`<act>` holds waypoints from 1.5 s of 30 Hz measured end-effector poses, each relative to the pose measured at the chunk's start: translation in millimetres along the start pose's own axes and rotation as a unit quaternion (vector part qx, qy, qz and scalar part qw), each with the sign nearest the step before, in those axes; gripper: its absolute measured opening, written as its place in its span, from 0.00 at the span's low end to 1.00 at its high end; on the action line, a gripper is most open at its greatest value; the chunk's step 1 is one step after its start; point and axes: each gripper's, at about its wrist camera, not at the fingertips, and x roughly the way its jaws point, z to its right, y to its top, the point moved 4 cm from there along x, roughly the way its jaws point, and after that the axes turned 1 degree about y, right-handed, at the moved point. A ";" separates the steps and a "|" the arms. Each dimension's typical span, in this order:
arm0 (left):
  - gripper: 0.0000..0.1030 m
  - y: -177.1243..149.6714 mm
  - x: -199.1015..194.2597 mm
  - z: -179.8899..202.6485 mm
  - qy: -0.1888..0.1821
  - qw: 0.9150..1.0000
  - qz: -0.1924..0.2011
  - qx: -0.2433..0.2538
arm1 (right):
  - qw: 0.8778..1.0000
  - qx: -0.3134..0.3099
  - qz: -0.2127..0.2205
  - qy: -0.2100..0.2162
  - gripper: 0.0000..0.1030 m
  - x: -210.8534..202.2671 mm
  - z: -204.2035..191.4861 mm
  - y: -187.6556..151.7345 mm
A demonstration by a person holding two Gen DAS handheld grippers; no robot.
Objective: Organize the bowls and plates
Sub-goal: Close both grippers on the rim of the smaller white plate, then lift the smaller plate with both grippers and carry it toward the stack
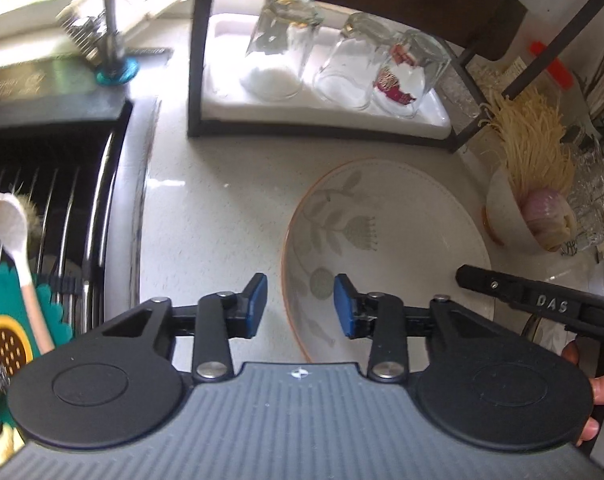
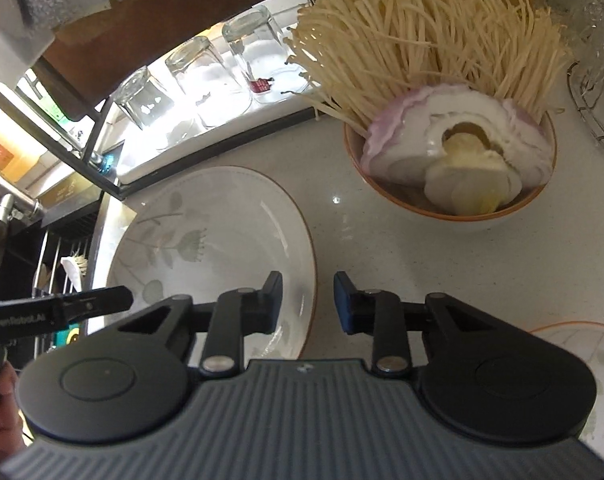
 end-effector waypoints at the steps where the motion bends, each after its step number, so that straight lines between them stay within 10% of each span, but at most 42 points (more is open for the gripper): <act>1: 0.37 3.8 0.3 0.4 0.002 1.000 0.002 0.007 | 1.000 0.002 0.001 0.003 0.31 1.0 -0.1 0.3; 13: 0.10 21.3 19.9 -5.9 -0.006 1.000 -0.015 0.013 | 1.000 -0.007 0.000 -0.004 0.22 10.2 -6.5 -0.2; 45: 0.10 17.1 -61.1 61.0 -0.056 0.998 0.035 0.002 | 0.997 0.028 0.052 0.040 0.22 -93.5 22.6 -13.3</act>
